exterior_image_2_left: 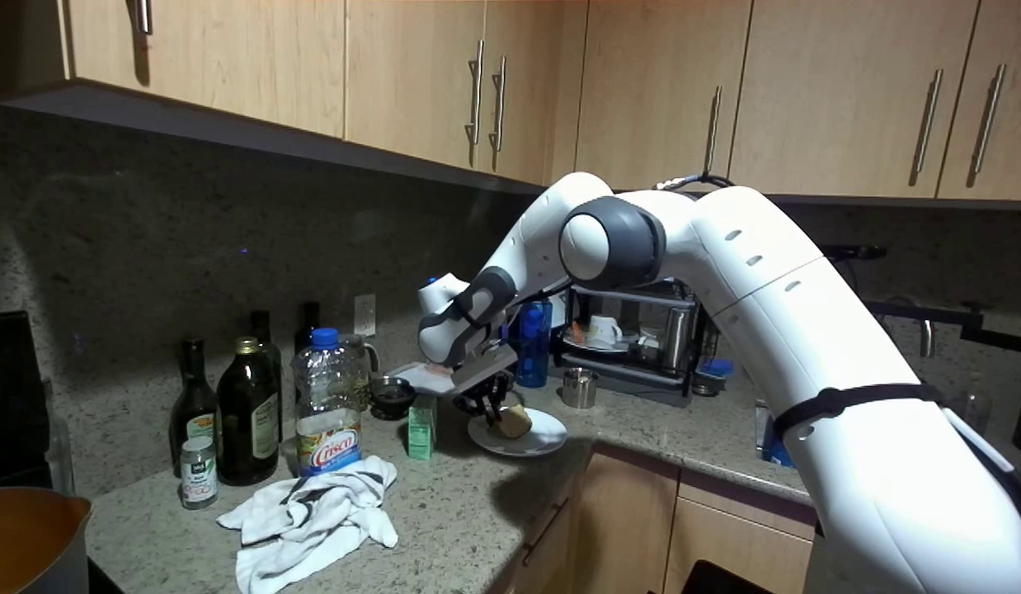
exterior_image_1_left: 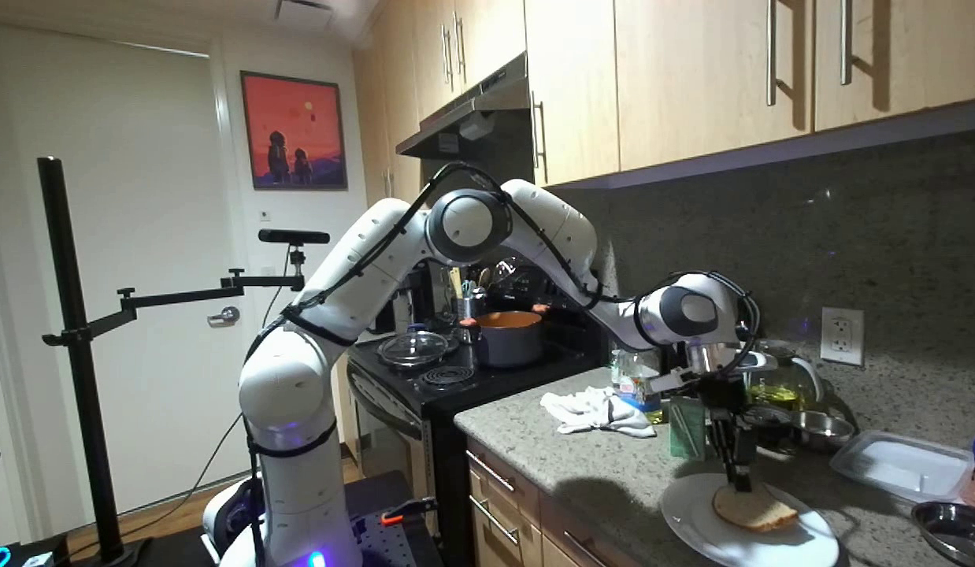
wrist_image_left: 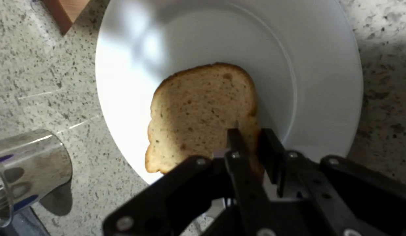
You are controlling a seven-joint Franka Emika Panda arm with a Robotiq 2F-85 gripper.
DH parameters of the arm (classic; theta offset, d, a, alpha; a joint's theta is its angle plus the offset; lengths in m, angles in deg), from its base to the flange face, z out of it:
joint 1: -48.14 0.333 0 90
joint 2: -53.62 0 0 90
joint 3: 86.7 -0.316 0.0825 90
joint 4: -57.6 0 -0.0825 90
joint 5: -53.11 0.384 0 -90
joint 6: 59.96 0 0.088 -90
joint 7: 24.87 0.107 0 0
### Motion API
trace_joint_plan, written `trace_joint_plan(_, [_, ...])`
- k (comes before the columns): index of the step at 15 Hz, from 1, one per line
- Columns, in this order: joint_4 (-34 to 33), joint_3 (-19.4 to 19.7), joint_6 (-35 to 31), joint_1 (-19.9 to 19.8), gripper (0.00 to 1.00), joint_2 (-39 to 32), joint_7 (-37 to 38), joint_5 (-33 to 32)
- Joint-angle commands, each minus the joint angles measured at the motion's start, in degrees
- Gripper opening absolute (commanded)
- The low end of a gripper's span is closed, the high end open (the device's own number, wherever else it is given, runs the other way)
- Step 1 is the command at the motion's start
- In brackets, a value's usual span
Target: Pick up the slice of bread from the left side of the counter and place it on the white plate
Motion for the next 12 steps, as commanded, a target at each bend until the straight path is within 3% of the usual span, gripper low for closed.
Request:
trace_joint_plan(1, [-2.5,0.6,2.4,-0.1,0.52,-1.0,-2.3,1.9])
trace_joint_plan(7, [-1.1,1.2,2.5,0.8,0.98,1.1,-1.7,1.3])
trace_joint_plan(12, [5.9,3.3,2.2,3.0,1.00,8.9,0.2,-1.7])
